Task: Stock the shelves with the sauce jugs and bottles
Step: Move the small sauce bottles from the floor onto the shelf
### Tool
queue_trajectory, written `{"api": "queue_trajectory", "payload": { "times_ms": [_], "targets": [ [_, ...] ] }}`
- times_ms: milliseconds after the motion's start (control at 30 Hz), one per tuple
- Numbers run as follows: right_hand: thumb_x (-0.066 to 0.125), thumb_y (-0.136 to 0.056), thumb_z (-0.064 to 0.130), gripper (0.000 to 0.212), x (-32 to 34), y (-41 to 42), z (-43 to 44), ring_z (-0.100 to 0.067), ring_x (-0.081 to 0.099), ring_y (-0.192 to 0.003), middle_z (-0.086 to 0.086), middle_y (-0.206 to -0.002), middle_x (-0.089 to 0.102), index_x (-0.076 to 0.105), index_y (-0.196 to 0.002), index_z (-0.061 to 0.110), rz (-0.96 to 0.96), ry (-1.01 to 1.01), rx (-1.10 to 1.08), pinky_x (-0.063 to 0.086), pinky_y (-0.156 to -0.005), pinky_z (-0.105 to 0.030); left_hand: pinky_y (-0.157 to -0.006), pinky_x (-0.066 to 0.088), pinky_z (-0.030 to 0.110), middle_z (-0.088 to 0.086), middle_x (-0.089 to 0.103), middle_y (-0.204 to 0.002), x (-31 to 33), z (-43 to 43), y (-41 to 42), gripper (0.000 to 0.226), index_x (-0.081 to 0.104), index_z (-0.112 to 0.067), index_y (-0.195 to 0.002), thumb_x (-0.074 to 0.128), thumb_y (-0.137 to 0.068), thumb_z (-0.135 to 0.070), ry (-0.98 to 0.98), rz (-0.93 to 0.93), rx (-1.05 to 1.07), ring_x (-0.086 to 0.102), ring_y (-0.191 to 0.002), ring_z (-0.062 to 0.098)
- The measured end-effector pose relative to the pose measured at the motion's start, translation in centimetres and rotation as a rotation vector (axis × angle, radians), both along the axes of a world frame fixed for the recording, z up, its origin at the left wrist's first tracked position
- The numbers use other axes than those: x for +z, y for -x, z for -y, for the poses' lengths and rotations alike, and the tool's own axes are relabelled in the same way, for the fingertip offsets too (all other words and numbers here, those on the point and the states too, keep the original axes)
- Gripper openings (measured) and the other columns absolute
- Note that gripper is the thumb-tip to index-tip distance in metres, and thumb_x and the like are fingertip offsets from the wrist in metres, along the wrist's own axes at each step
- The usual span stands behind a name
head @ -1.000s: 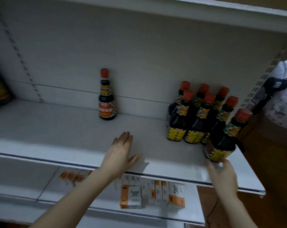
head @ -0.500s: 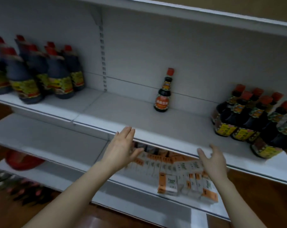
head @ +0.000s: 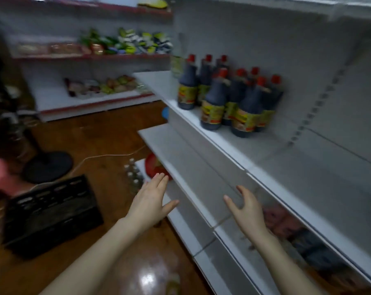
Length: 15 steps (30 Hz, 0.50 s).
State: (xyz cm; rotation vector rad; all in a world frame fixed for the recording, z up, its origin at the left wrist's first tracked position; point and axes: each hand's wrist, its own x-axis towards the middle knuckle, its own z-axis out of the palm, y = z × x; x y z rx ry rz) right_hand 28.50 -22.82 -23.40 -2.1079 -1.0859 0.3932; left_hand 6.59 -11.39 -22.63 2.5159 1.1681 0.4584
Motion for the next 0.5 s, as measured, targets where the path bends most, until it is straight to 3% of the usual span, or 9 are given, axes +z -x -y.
{"api": "queue_trajectory", "payload": {
  "times_ms": [233, 500],
  "targets": [
    [0.063, -0.086, 0.025, 0.054, -3.9, 4.0, -16.8, -0.028, 0.044, -0.126, -0.016, -0.135, 0.049, 0.045, -0.132, 0.002, -0.032, 0.062, 0.276, 0.033, -0.099, -0.027, -0.116, 0.006, 0.032, 0.003, 0.015, -0.156, -2.4, -10.5, 7.8, 0.078, 0.016, -0.013, -0.147, 0.05, -0.088, -0.051, 0.097, -0.082, 0.328, 0.008, -0.144, 0.014],
    [0.063, -0.086, 0.026, 0.052, -6.0, 6.6, -31.0, -0.028, 0.048, -0.122, -0.013, -0.132, 0.052, 0.046, -0.131, 0.005, -0.068, 0.147, 0.424, 0.038, -0.096, -0.032, -0.116, 0.009, 0.032, 0.004, 0.016, -0.156, -4.6, -20.1, 11.3, 0.078, 0.017, -0.012, -0.147, 0.05, -0.088, -0.051, 0.203, -0.107, 0.491, 0.009, -0.144, 0.015]
  ]
}}
